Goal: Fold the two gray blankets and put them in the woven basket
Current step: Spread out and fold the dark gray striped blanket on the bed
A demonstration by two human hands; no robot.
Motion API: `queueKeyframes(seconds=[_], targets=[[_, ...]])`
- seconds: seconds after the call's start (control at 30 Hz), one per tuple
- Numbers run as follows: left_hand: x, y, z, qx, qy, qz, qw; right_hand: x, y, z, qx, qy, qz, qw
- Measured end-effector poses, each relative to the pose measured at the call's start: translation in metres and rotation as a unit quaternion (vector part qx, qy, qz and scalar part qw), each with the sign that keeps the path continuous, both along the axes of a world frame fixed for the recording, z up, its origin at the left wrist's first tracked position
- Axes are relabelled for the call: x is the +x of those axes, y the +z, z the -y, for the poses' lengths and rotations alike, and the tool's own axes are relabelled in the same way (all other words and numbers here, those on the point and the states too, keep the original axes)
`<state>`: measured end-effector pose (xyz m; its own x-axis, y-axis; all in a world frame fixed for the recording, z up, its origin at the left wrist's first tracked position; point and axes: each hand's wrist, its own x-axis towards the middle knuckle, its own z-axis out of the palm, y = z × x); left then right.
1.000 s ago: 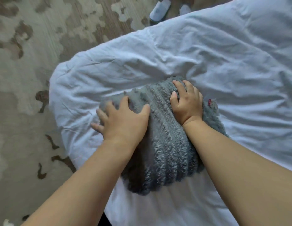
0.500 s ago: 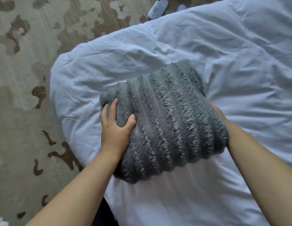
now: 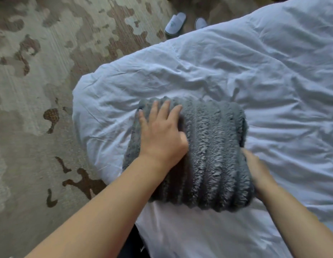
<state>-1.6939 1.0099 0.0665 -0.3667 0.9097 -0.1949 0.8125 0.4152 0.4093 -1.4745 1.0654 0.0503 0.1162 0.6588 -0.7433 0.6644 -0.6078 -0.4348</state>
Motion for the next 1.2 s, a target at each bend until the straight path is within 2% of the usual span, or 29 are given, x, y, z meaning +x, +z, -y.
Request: queueKeyframes(seconds=[0.07,0.1,0.17,0.23,0.27,0.33,0.4,0.6,0.73,0.93,1.07,1.2], targets=[[0.006,-0.001,0.0,-0.016,-0.012,0.01,1.0,-0.014,0.012,-0.014,0.154,-0.022,0.066,0.986],[0.007,-0.004,0.002,-0.025,-0.018,0.004,1.0,-0.029,0.023,-0.018,0.248,-0.006,0.083,0.965],[0.008,-0.012,0.01,-0.02,-0.03,0.0,0.999,-0.066,0.04,-0.007,0.394,0.155,0.08,0.903],[0.003,-0.019,0.021,-0.01,-0.012,0.018,1.0,-0.088,0.029,0.013,0.404,0.35,0.108,0.838],[-0.001,-0.024,0.025,-0.015,0.015,0.025,0.999,-0.087,0.014,0.022,0.372,0.408,0.126,0.825],[-0.007,-0.036,0.037,-0.037,0.087,0.041,0.995,-0.071,-0.009,0.027,0.345,0.407,0.133,0.835],[-0.003,-0.047,0.047,-0.03,0.123,0.061,0.99,-0.056,-0.027,0.03,0.375,0.379,0.116,0.838],[0.008,-0.085,0.041,0.081,0.143,0.07,0.984,-0.052,-0.075,0.035,0.473,0.346,0.118,0.802],[0.007,-0.141,0.032,0.154,0.134,0.055,0.977,-0.051,-0.123,0.023,0.498,0.322,0.097,0.799],[0.01,-0.223,0.03,0.219,0.124,0.024,0.968,-0.049,-0.197,0.015,0.554,0.319,0.064,0.767],[0.01,-0.22,0.031,0.218,0.122,0.025,0.968,-0.048,-0.194,0.017,0.556,0.317,0.056,0.766],[0.007,-0.177,0.022,0.162,0.132,0.049,0.977,-0.051,-0.168,0.012,0.531,0.312,0.084,0.783]])
